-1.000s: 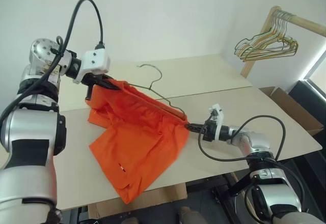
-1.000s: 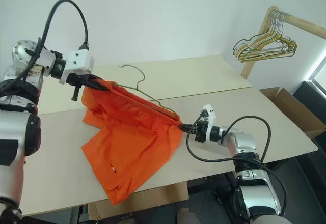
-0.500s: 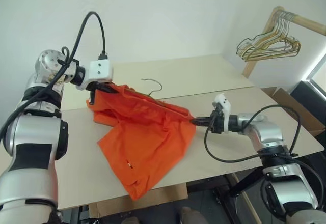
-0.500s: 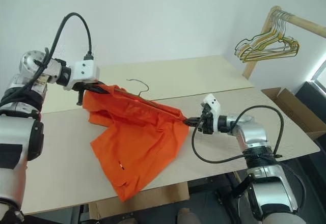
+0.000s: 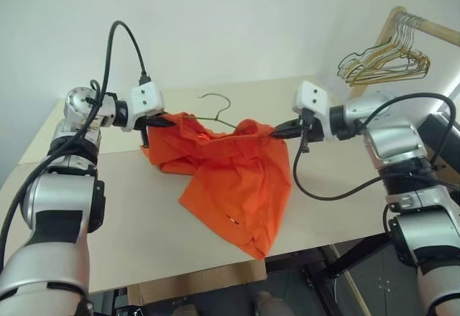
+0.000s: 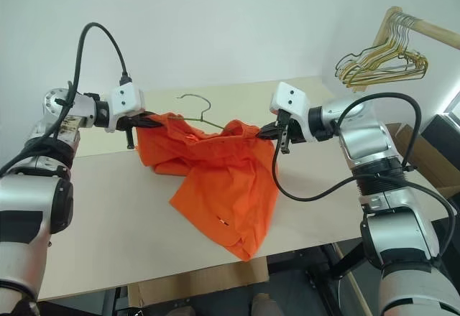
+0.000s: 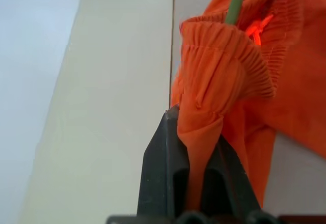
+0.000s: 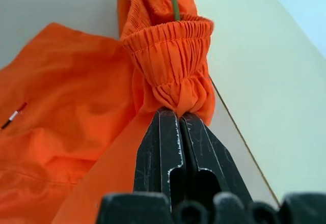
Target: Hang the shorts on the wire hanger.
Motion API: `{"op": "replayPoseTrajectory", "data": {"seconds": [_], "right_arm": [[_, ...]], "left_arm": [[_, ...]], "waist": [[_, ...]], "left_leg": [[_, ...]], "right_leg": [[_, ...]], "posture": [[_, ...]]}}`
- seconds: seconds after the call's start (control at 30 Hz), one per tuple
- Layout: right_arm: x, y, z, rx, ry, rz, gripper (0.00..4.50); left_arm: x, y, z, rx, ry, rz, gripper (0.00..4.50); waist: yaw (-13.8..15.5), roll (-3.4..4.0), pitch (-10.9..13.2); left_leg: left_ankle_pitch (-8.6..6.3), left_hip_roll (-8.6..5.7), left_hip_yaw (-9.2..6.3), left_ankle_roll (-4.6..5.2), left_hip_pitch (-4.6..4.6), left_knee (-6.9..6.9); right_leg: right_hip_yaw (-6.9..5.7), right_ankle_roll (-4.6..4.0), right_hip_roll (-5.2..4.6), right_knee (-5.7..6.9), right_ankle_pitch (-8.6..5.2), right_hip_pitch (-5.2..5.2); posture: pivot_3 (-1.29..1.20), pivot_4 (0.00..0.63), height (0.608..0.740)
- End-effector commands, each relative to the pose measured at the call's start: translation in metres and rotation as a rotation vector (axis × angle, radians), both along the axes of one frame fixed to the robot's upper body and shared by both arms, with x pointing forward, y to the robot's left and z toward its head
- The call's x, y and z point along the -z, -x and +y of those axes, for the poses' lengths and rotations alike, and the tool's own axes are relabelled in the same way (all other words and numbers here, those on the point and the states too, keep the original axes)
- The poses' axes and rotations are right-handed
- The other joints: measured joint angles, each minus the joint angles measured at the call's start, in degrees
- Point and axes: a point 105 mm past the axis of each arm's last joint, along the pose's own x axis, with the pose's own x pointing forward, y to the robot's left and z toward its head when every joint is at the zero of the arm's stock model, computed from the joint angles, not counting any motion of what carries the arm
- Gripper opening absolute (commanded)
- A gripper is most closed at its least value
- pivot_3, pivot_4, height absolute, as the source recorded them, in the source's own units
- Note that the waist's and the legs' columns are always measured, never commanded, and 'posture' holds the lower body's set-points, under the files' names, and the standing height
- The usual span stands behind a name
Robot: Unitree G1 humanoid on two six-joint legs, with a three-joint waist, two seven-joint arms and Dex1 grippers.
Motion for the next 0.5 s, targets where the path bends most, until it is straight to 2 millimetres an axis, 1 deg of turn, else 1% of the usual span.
{"op": "replayPoseTrajectory", "data": {"seconds": [0.03,0.1,0.2,0.33,0.5], "right_arm": [[-0.021,-0.004,0.008,-0.020,-0.014,-0.113,0.06],[-0.025,-0.004,0.012,-0.027,-0.030,-0.122,0.06],[-0.029,-0.003,0.015,-0.031,-0.042,-0.127,0.06],[-0.023,-0.005,0.014,-0.039,-0.002,-0.152,0.06],[-0.019,-0.009,0.013,-0.034,0.026,-0.193,0.06]], "left_arm": [[-0.009,0.000,-0.002,0.011,0.023,-0.057,0.00],[-0.003,0.000,-0.003,0.011,0.018,-0.049,0.00],[-0.001,0.002,-0.007,0.030,0.050,-0.040,0.00],[-0.007,0.002,-0.012,0.042,0.116,-0.045,0.00],[-0.014,0.003,-0.013,0.054,0.165,-0.046,0.00]], "waist": [[0.1,0.00,0.0],[0.2,0.00,0.0],[0.2,0.00,0.0],[0.3,0.00,0.0],[0.2,0.00,0.0]], "left_leg": [[0.00,0.01,0.00,0.00,0.01,0.00],[0.00,0.00,0.00,0.00,0.04,0.00],[0.00,0.00,0.00,0.00,0.03,0.00],[0.00,0.00,-0.01,0.00,-0.01,0.01],[0.00,0.00,0.00,0.00,-0.01,0.00]], "right_leg": [[-0.01,0.00,0.01,0.01,0.00,0.00],[-0.01,-0.01,0.01,0.03,0.00,0.01],[0.00,-0.01,0.00,0.03,0.01,0.01],[-0.02,-0.02,0.00,0.02,0.01,0.00],[-0.02,-0.01,0.00,0.01,0.01,0.01]], "posture": [[-0.02,0.000,0.740],[-0.02,0.000,0.740],[-0.02,0.000,0.740],[-0.02,0.000,0.740],[-0.03,0.000,0.740]]}}
